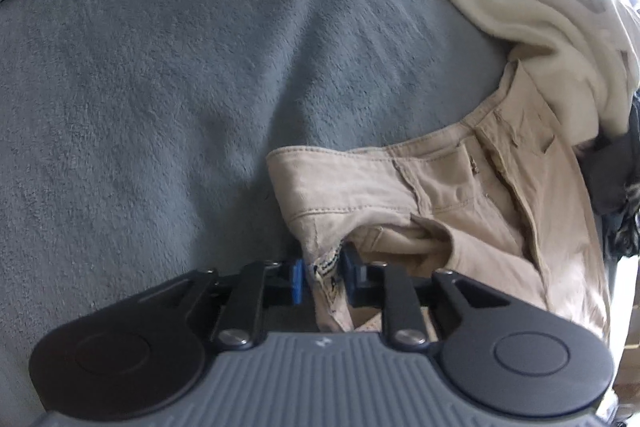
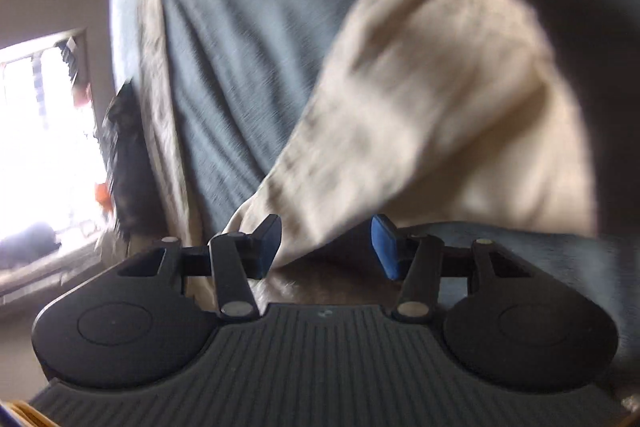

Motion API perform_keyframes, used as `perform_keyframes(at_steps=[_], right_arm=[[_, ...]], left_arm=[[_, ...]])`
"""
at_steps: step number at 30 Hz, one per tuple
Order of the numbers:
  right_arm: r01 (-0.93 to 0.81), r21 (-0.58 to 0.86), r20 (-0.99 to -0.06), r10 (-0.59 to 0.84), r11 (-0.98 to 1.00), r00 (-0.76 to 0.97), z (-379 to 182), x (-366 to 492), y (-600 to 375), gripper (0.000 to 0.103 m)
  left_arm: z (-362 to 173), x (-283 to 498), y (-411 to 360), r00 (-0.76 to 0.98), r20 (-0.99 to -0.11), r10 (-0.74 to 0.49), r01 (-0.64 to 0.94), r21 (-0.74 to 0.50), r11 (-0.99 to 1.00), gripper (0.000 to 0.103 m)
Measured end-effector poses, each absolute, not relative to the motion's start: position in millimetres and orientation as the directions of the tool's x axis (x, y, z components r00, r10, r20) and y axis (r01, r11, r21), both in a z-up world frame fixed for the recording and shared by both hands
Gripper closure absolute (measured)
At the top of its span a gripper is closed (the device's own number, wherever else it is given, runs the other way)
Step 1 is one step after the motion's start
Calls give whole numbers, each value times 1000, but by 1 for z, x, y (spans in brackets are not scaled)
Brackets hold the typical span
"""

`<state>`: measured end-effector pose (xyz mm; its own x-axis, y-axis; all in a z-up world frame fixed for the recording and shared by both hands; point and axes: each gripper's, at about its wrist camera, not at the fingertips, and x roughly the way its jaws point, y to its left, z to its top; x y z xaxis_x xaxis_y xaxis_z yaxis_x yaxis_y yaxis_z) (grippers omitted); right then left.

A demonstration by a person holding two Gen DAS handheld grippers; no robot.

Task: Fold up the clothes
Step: 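Grasp the trouser waistband corner with the left gripper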

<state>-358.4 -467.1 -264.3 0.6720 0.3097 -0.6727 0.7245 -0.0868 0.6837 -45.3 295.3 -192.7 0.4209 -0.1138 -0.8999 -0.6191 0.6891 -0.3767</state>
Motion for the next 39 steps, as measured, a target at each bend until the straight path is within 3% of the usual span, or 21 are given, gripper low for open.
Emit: perform_keyframes(at_steps=[5, 6, 11, 21, 30, 39], right_arm=[[720, 659, -693, 196, -219, 694, -274, -388, -478, 52], [718, 655, -696, 181, -236, 695, -276, -391, -480, 51], [729, 637, -726, 122, -252, 677, -268, -388, -491, 50], [730, 648, -677, 274, -218, 683, -249, -319, -510, 48], [866, 479, -818, 282, -145, 500, -261, -278, -516, 49], [921, 353, -867, 313, -165, 388, -288, -240, -533, 49]], left_arm=[[-191, -41, 285, 387, -913, -131, -602, -358, 714, 39], [-192, -41, 281, 374, -919, -123, -601, -341, 723, 38], [-193, -42, 271, 341, -938, -70, -578, -268, 771, 46], [-182, -43, 270, 337, -941, -22, -548, -215, 808, 66], [-186, -45, 275, 337, -941, -37, -550, -229, 803, 67], [-188, -47, 280, 333, -942, -50, -537, -233, 811, 66]])
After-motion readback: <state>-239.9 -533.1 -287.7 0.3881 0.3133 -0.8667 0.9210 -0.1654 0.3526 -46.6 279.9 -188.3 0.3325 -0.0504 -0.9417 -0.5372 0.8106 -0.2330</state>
